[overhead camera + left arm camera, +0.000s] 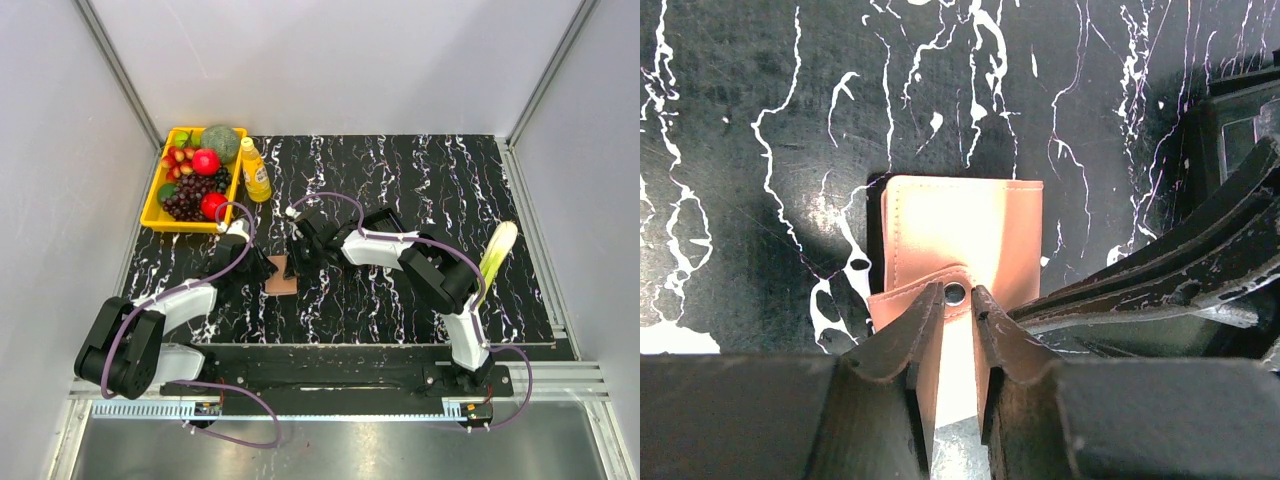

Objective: Put the credit cards into the card holder
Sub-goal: Close the card holder at the center of the board.

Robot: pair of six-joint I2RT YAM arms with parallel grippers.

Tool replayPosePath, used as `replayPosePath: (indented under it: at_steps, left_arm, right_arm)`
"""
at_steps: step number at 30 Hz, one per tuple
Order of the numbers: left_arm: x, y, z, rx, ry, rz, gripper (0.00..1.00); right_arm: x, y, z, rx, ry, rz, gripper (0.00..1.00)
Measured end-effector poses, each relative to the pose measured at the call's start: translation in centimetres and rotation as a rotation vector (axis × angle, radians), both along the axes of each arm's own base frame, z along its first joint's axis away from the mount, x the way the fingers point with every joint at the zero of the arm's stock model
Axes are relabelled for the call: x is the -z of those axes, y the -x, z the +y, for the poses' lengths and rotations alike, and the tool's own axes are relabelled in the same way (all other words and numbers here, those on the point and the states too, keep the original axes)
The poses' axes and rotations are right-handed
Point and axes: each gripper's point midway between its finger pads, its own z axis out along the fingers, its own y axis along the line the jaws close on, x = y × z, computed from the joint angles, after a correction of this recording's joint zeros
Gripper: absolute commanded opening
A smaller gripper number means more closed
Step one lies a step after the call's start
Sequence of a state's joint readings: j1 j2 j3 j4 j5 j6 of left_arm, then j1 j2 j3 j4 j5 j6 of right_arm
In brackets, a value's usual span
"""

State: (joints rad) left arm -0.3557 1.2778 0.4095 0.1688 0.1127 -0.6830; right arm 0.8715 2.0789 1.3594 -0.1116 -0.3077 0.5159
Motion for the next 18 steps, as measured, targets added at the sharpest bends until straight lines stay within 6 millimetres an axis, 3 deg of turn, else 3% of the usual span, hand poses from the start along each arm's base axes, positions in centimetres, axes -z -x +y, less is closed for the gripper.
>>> replayPosePath:
  at_steps: [14, 18]
  left_arm:
    - [0.04, 0.53, -0.01, 0.029, -0.008, 0.007, 0.18]
    - [0.09, 0.57, -0.03, 0.034, -0.01, 0.007, 0.17]
  right_arm:
    - [0.0, 0.02, 0.03, 0.007, 0.0, 0.004, 0.21]
    - [-0.03, 0.02, 0.07, 0.012, -0.002, 0.009, 0.26]
